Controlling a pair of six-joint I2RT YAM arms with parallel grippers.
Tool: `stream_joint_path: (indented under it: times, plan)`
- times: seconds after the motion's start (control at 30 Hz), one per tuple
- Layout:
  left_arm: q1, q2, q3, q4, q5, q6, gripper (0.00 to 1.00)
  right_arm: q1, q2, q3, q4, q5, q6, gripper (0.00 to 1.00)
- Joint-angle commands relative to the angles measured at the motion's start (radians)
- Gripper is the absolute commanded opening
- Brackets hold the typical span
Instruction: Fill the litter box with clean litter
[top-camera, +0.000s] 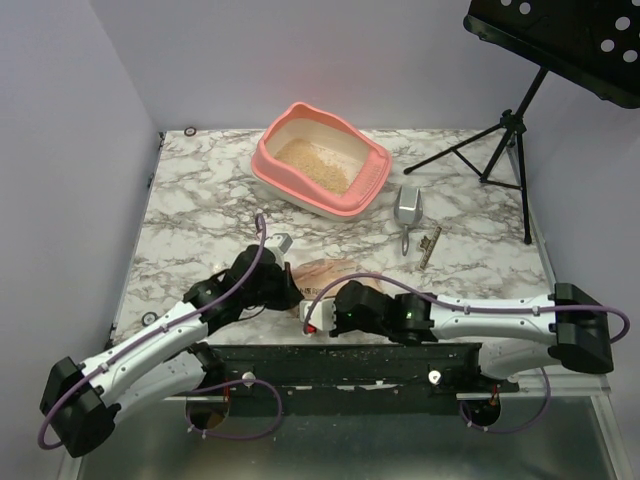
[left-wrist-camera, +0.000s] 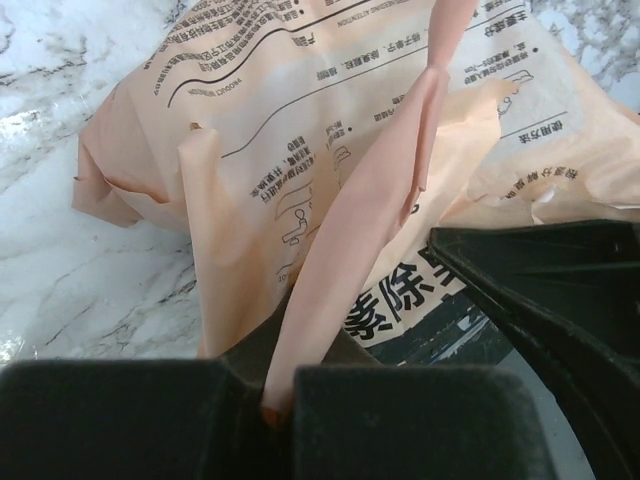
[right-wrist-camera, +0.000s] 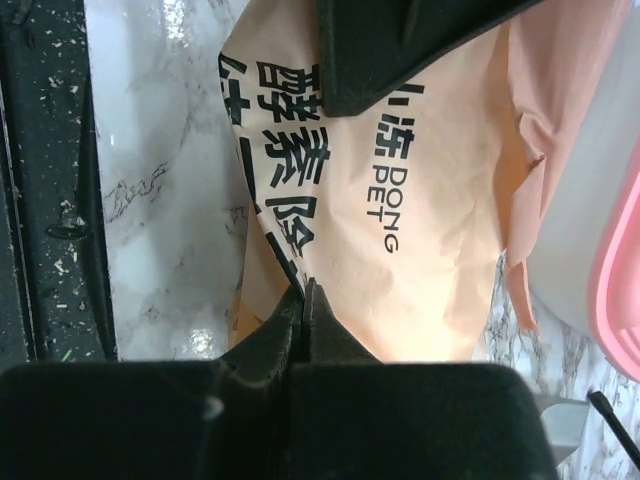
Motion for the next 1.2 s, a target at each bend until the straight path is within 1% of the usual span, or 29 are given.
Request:
stream_joint_path:
  times: [0.0, 0.03, 0.07, 0.13, 0.17, 0.2, 0.23, 0.3, 0.33, 0.37, 0.43, 0.47, 0.53, 0.6, 0.73, 0.83, 0.9, 1.07, 1.17]
  plan:
    - [0.023, -0.093, 0.039, -0.047, -0.056, 0.079, 0.09, -0.04, -0.03, 0.003, -0.076, 0.011, 0.012, 0.0]
    - [0.023, -0.127, 0.048, -0.05, -0.078, 0.097, 0.23, -0.054, -0.045, 0.011, -0.08, -0.021, 0.028, 0.0]
    - [0.023, -0.17, 0.059, -0.048, -0.104, 0.127, 0.31, -0.068, -0.062, 0.017, -0.082, -0.043, 0.047, 0.0]
    - [0.023, -0.25, 0.076, -0.024, -0.111, 0.197, 0.37, -0.114, -0.077, 0.054, -0.1, -0.086, 0.1, 0.01]
    - [0.023, -0.287, 0.08, -0.012, -0.142, 0.219, 0.41, -0.137, -0.074, 0.081, -0.114, -0.11, 0.128, 0.01]
    - [0.023, -0.32, 0.08, 0.005, -0.148, 0.243, 0.48, -0.161, -0.07, 0.106, -0.134, -0.133, 0.151, 0.01]
    - [0.023, -0.351, 0.071, 0.025, -0.148, 0.266, 0.52, -0.18, -0.059, 0.133, -0.148, -0.165, 0.166, 0.0]
    - [0.023, -0.406, 0.044, 0.079, -0.135, 0.291, 0.57, -0.211, -0.037, 0.178, -0.175, -0.218, 0.191, 0.01]
    - [0.022, -0.426, 0.022, 0.117, -0.122, 0.303, 0.58, -0.223, -0.024, 0.202, -0.192, -0.262, 0.203, 0.01]
    - [0.023, -0.44, 0.002, 0.16, -0.065, 0.315, 0.59, -0.241, -0.013, 0.228, -0.209, -0.299, 0.216, 0.01]
    - [0.023, -0.45, -0.039, 0.24, 0.003, 0.332, 0.61, -0.295, 0.006, 0.259, -0.232, -0.397, 0.239, 0.0]
    - [0.023, -0.448, -0.052, 0.28, 0.04, 0.346, 0.61, -0.321, 0.013, 0.272, -0.246, -0.443, 0.248, 0.01]
    - [0.022, -0.433, -0.07, 0.332, 0.071, 0.372, 0.62, -0.353, 0.03, 0.296, -0.281, -0.533, 0.257, 0.01]
    - [0.022, -0.393, -0.07, 0.37, 0.102, 0.412, 0.63, -0.367, 0.035, 0.301, -0.303, -0.587, 0.263, 0.0]
    - [0.013, -0.289, -0.044, 0.403, 0.172, 0.539, 0.7, -0.389, 0.024, 0.282, -0.303, -0.652, 0.289, 0.0]
    - [0.011, -0.229, -0.01, 0.378, 0.151, 0.663, 0.72, -0.393, 0.006, 0.255, -0.274, -0.672, 0.306, 0.0]
    - [0.01, -0.189, 0.011, 0.355, 0.169, 0.766, 0.72, -0.395, -0.013, 0.232, -0.24, -0.696, 0.32, 0.0]
    - [0.01, -0.135, 0.027, 0.38, 0.319, 0.886, 0.72, -0.438, -0.031, 0.2, -0.192, -0.758, 0.351, 0.0]
    - [0.007, -0.112, 0.027, 0.375, 0.422, 0.901, 0.73, -0.453, -0.024, 0.201, -0.194, -0.759, 0.366, 0.01]
